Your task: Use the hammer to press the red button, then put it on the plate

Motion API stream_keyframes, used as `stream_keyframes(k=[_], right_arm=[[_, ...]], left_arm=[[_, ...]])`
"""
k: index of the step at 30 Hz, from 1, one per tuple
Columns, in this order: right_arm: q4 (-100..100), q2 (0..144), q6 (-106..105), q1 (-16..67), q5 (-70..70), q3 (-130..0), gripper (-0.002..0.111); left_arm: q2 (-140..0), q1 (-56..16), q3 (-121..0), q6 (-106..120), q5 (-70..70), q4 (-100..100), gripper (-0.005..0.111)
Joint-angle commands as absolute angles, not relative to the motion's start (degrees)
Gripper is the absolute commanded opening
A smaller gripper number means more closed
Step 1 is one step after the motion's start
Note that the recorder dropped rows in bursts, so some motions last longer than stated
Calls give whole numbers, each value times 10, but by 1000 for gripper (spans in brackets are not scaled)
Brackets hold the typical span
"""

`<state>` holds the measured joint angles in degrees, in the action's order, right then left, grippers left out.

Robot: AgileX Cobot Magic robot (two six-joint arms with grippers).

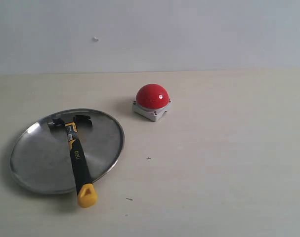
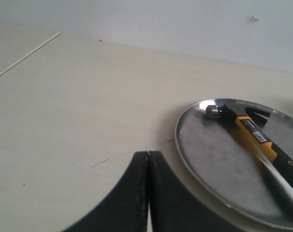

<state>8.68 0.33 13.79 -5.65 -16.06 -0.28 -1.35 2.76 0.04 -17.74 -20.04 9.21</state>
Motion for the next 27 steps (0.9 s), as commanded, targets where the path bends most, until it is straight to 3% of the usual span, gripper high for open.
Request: stream_keyframes(k=[1,27], right_arm=[[89,0,136,-60,-157,0,0],[89,0,136,-60,-157,0,0]], left_arm=[[-11,28,0,-157,-196,98,0],[-11,28,0,-139,-194,98,0]])
